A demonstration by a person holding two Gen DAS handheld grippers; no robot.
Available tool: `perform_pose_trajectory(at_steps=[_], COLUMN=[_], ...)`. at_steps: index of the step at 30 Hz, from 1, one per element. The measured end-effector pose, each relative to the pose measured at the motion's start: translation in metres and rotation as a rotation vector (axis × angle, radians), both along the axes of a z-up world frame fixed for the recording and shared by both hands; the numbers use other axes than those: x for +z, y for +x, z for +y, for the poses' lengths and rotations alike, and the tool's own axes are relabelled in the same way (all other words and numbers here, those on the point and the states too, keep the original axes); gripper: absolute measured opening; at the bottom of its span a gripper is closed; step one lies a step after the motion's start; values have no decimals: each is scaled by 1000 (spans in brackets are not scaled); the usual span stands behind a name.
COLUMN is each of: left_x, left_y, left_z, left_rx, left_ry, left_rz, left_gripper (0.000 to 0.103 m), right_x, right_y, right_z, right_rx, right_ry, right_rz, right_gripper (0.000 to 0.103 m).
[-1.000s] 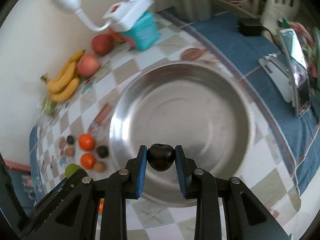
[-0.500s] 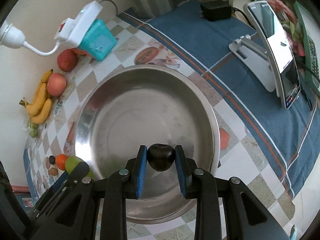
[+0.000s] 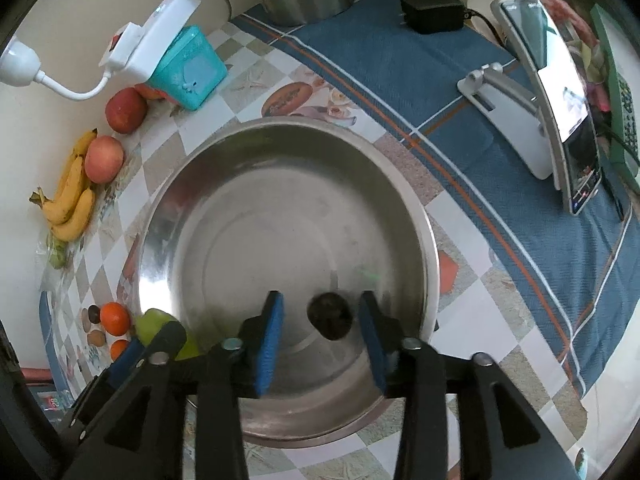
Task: Organize fruits
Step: 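Carry the dark fruit over the steel plate and open the right gripper while the left gripper carries the mango, then open the left gripper to drop the green mango into the steel plate, then move the left gripper to the tangerine beside the yellow-green mango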
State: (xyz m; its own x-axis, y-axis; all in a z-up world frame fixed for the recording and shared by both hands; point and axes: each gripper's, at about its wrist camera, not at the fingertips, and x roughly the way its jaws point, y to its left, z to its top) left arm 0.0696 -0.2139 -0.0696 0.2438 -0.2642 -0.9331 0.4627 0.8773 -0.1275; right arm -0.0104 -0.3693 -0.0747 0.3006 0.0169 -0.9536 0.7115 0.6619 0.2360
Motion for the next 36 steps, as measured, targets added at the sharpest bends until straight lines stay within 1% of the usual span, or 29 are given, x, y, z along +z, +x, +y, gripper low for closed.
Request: perform_pose_trajectory(at_steps=[2, 4, 8, 14, 20, 24, 27, 31, 34, 36], left_x=[7, 13, 21, 28, 28, 30, 34, 39, 43, 46], left_y=[-1, 0, 5, 20, 34, 39, 41, 43, 43, 42], left_z=[2, 4, 17, 56, 104, 130, 146, 163, 175, 184], left_rx=[2, 7, 51, 163, 284, 346, 379, 412, 437, 456], left_ry=[-18, -25, -18, 24, 101, 113, 105, 80, 75, 71], left_rz=[-7, -14, -25, -43, -47, -49, -52, -46, -46, -49], left_gripper=[47, 50, 56, 60, 61, 61, 63, 64, 66, 70], right_x=[4, 8, 16, 22, 22, 25, 25, 28, 34, 37], right_y=[-1, -1, -1, 1, 6, 9, 11, 15, 20, 24], right_z=[0, 0, 2, 11, 27, 45, 58, 77, 91, 102], right_rx=[3, 5, 16, 44, 93, 135, 169, 217, 264, 296], right_ry=[-8, -16, -34, -43, -55, -74, -69, -88, -72, -68], right_rz=[-7, -14, -25, -33, -28, -26, -30, -24, -51, -59], right_gripper=[44, 44, 45, 44, 44, 44, 44, 44, 44, 44])
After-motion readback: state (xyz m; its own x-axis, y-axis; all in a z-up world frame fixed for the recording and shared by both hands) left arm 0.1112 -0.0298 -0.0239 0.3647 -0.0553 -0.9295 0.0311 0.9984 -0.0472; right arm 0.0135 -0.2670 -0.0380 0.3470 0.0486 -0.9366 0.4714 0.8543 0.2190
